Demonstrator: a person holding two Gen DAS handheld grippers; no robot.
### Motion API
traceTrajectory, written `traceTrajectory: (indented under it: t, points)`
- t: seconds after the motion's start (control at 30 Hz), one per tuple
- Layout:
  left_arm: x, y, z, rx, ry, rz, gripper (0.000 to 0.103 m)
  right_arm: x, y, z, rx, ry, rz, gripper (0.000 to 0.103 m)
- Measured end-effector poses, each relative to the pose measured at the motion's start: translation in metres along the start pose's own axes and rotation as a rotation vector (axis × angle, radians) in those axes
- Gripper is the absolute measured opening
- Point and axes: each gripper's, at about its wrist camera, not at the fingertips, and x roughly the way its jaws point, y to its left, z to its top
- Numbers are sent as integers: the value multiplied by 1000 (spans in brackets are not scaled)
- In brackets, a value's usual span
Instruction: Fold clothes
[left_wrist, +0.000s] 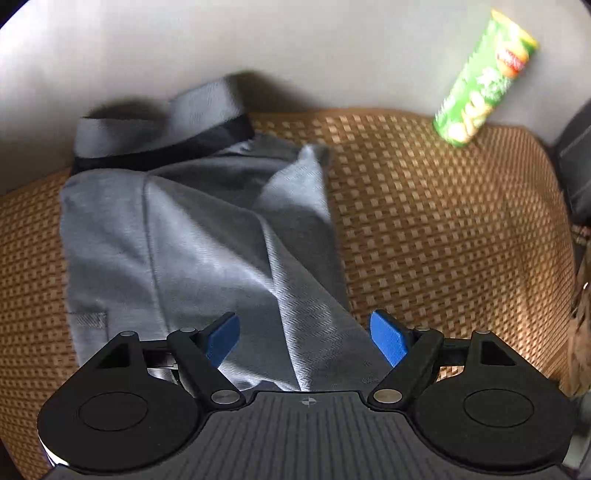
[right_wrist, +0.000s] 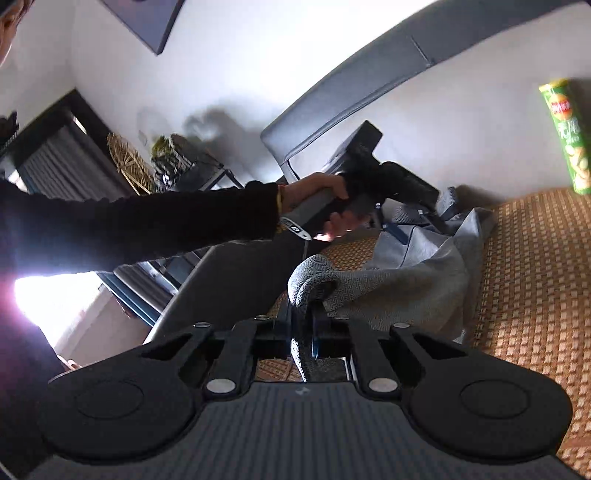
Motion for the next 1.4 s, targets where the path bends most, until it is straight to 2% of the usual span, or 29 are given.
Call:
traceTrajectory:
  t: [0.1,0.27,0.43,0.63,0.67,0.7,0.77,0.83,0.93,1.0,1.1,1.23,1.4]
  points:
    - [10,-8,5,22,9,41,87,-5,0,2,8,-10,11,11]
    - [20,-13,15,12,13,27,84,-10,0,5,13,-38,30,11]
    - [32,-18,27,16,16,80,84,-16,-3,5,28,-64,41,11]
    - [50,-17,37,23,31,151,75,-20,-7,1,50,-73,61,11]
    - [52,-17,37,23,32,160,68,-20,-8,0,53,-75,65,11]
    - [54,-16,37,23,33,169,40,-21,-9,-1,57,-76,67,11]
    - [55,-14,37,24,25,176,0,-21,-10,-2,65,-79,67,11]
    - [46,-12,37,24,-6,153,0,-21,-12,-2,71,-81,61,11]
    - [7,-1,43,-2,-109,33,0,-18,-12,1,69,-73,39,11]
    - [-25,16,46,-49,-184,-44,0,-15,-10,5,61,-64,32,11]
    - [-62,55,37,-112,-269,-102,0,-5,3,14,6,-30,56,11]
    - [-74,109,6,-134,-281,-117,0,25,27,11,-52,64,125,11]
    - [-47,168,-43,-175,-237,-115,0,78,47,-24,-70,234,169,11]
